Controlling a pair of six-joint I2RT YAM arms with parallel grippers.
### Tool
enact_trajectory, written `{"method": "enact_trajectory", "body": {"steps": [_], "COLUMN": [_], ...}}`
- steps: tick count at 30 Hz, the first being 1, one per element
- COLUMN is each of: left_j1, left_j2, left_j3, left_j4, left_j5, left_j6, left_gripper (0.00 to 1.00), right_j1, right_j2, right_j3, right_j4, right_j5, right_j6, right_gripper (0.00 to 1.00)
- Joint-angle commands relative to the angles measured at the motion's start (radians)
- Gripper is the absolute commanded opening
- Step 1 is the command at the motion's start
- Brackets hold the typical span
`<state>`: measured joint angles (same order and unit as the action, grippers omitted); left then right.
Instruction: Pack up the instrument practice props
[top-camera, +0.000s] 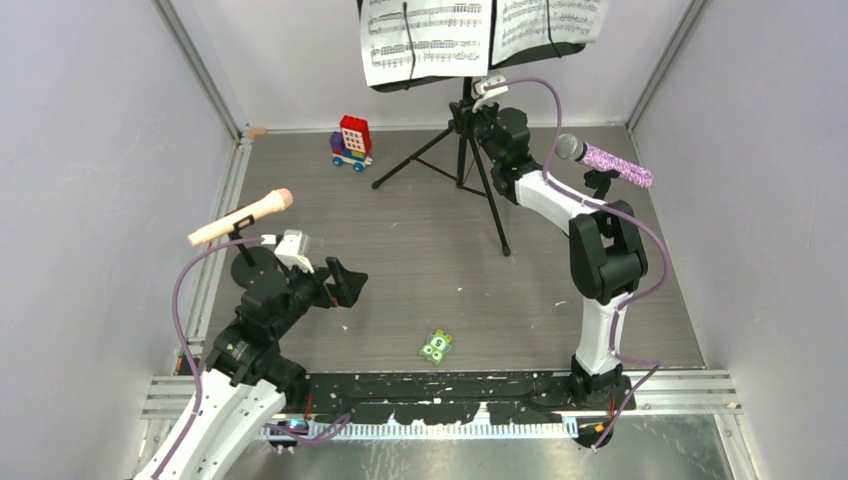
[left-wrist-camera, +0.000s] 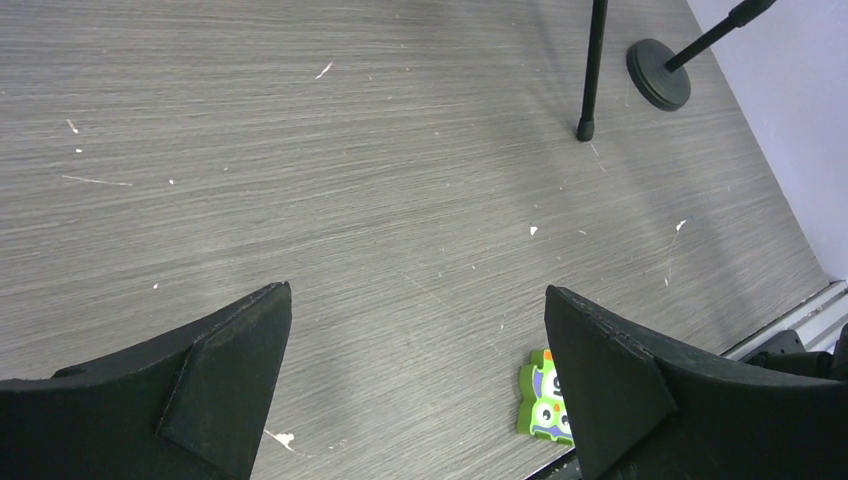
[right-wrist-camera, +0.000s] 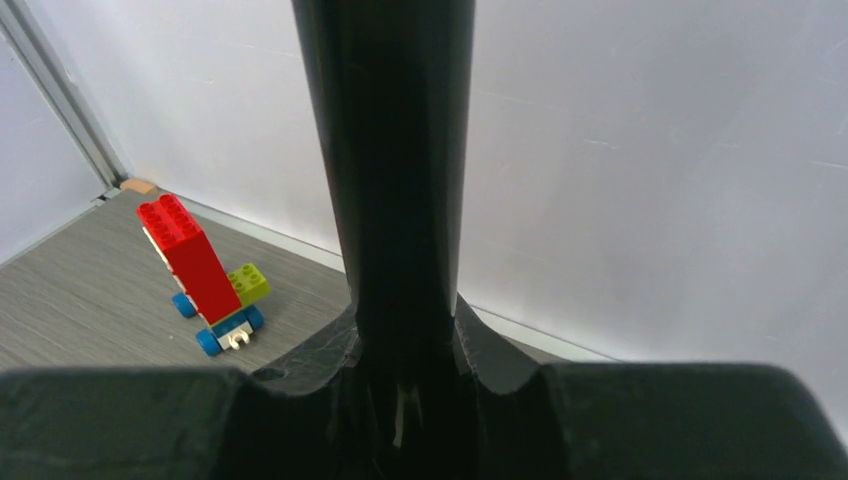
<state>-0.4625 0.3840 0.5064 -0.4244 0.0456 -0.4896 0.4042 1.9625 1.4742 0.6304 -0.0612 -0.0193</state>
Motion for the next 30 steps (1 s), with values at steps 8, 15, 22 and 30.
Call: {"method": "enact_trajectory", "body": {"steps": [8, 15, 22, 30], "left_j1": [-0.002, -0.002, -0.002, -0.002], "left_j2": [0.01, 0.003, 0.0, -0.049], "left_j3": [0.052, 0.068, 0.105, 0.126], "left_j4": [0.01, 0.004, -0.038, -0.091], "left_j5": [-0.007, 0.004, 0.005, 0.003], "left_j6": [-0.008, -0.036, -0.047, -0.048], "left_gripper": [1.0, 1.0, 1.0, 1.0], "right_j1": [0.028, 0.109, 0.183, 0.245], "right_j2": [-0.131, -0.251, -0.402, -0.545], "right_j3": [0.008, -0.049, -0.213, -0.382], "right_j4": [-0.164, -0.271, -0.262, -0.228], "right_j5": [-0.023, 0.051, 0.123, 0.133], "right_j6": [0.078, 0.054, 0.082, 0.125], "right_gripper": [0.01, 0.01, 0.01, 0.01]}}
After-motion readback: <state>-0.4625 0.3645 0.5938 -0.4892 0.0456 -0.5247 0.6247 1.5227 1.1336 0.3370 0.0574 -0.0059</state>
